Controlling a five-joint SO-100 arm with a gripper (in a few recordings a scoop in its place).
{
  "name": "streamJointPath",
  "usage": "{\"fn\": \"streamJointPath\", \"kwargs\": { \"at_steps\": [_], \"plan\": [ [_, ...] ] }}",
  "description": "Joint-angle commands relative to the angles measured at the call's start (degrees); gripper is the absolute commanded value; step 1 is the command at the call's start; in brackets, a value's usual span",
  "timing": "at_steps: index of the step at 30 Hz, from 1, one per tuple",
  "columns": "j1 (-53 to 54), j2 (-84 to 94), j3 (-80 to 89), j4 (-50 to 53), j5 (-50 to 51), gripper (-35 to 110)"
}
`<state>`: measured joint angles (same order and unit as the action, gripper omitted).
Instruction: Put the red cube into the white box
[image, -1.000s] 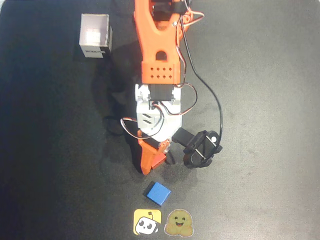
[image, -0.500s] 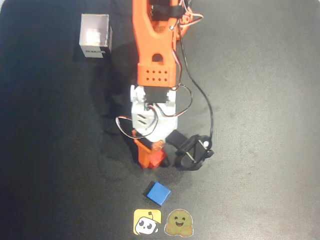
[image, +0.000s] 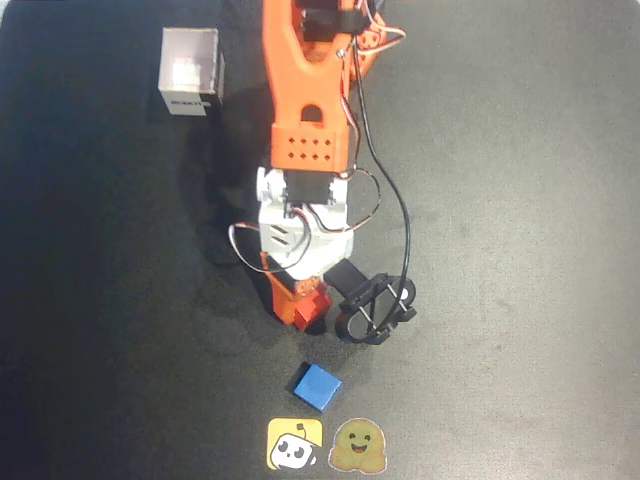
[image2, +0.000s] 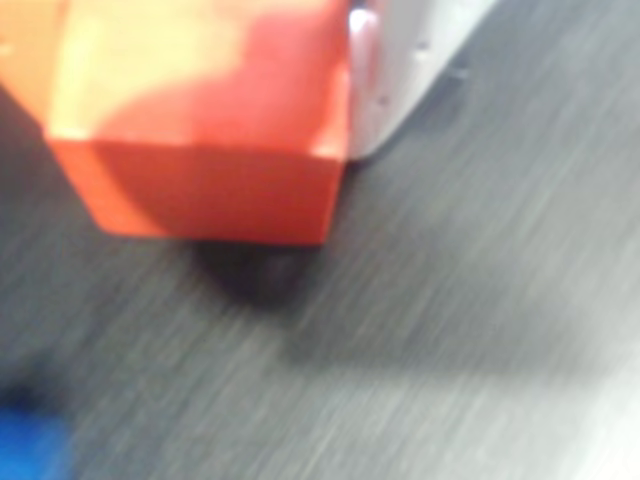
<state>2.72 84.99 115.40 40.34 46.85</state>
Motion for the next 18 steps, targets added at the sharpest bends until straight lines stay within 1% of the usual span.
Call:
{"fn": "streamJointPath", "kwargs": {
  "at_steps": [1, 6, 8, 9, 11, 18],
  "plan": [
    [0.3, 6.4, -2.9, 4.9, 1.4, 0],
    [1.5, 7.8, -10.0, 14.4, 2.1, 0],
    [2.0, 9.1, -11.7, 16.3, 1.8, 0],
    [2.7, 9.8, -12.1, 17.7, 3.4, 0],
    [3.5, 10.6, -14.3, 19.0, 2.3, 0],
    [9.9, 16.9, -14.3, 24.8, 7.9, 0]
  ]
}}
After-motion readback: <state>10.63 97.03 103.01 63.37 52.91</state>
